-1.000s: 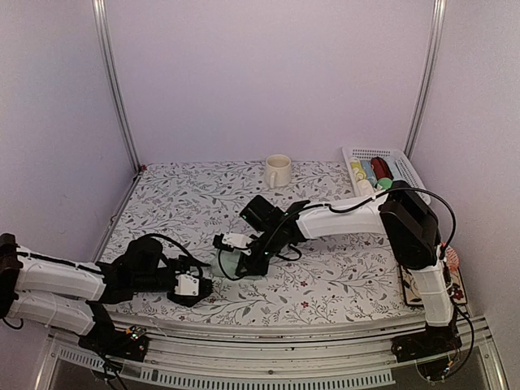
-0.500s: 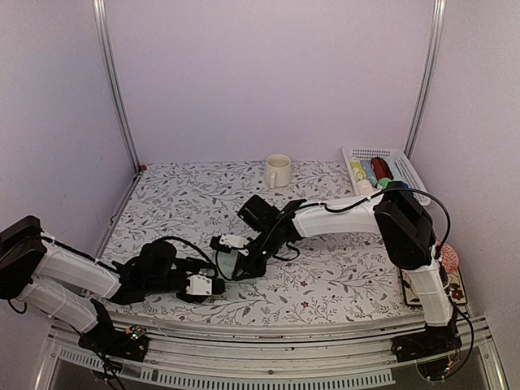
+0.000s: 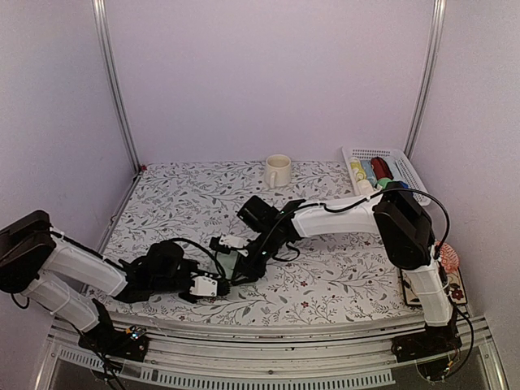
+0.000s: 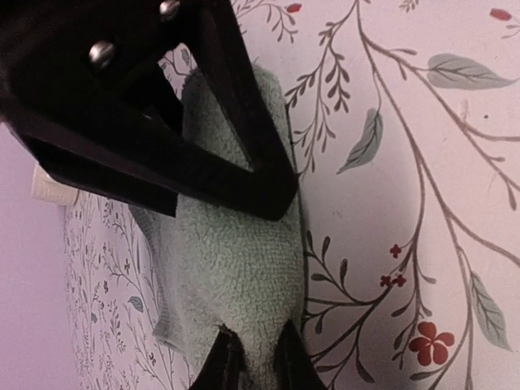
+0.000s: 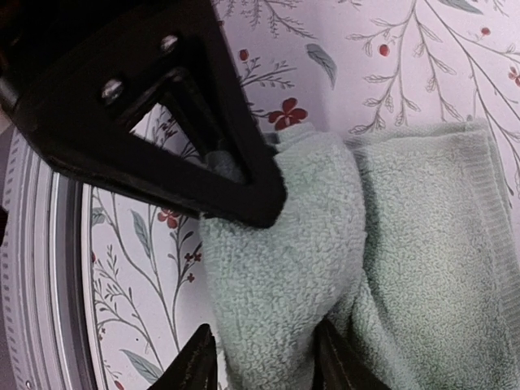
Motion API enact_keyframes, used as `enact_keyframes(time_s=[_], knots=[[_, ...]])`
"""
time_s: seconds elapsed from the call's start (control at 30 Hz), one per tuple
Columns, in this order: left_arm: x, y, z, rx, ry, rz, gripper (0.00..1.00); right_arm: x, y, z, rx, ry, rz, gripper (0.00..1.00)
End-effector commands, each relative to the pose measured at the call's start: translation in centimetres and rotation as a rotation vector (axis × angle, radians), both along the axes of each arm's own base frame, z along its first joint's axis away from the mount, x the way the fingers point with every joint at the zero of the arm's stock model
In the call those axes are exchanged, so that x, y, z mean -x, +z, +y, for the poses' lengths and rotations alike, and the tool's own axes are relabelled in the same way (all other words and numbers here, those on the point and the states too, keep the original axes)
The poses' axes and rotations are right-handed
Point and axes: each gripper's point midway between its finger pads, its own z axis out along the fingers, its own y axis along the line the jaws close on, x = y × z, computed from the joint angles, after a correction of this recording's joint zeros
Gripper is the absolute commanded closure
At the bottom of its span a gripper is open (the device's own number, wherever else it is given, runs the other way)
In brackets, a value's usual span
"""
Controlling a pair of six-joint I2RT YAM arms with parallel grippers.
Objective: Roll the towels
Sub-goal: Roll the towel at the center of the board.
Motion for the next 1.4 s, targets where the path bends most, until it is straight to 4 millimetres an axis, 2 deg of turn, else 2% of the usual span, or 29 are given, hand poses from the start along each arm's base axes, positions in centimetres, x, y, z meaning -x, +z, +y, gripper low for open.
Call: enact_keyframes(time_s=[0.0,0.1,0.13,0.27,0.47,0.67,0.87,1.03,1.23,1.37], knots=[[1.7,-1.8,1.0,-0.075,-0.011,0.137,1.00,1.0,-1.4,-2.8,0.095,-0.026,0.005,0.51],[2.1,-1.8,1.3,-0.074,-0.008,0.235,1.00,0.5,0.9,-3.7,0.044,-0.049,-0.089,0.38],[2.0,-1.7,1.4,-0.070,-0.002,0.267,1.00,0.3,2.3,-3.9,0.013,-0.056,-0.125,0.36],[1.5,-1.9,1.7,-0.067,0.030,0.417,1.00,0.1,4.6,-5.7,-0.049,-0.095,-0.237,0.30],[1.3,-3.1,1.8,-0.066,0.072,0.610,1.00,-0.8,6.0,-7.6,-0.091,-0.174,-0.389,0.25],[0.5,-2.9,1.6,-0.043,0.103,0.806,1.00,-0.3,7.1,-7.0,-0.149,-0.165,-0.694,0.21],[-0.7,-3.2,2.0,-0.028,0.160,1.003,1.00,-0.1,5.9,-5.9,-0.117,-0.084,-0.987,0.20],[-1.4,-4.2,2.5,-0.026,0.190,1.143,1.00,-1.3,5.8,-4.6,-0.097,-0.053,-1.153,0.20],[-1.9,-5.5,3.1,-0.050,0.214,1.210,1.00,-2.5,3.6,-3.5,-0.025,-0.007,-1.199,0.20],[-1.9,-6.0,3.3,-0.073,0.217,1.222,1.00,-4.0,2.1,-3.3,0.037,-0.018,-1.219,0.23]])
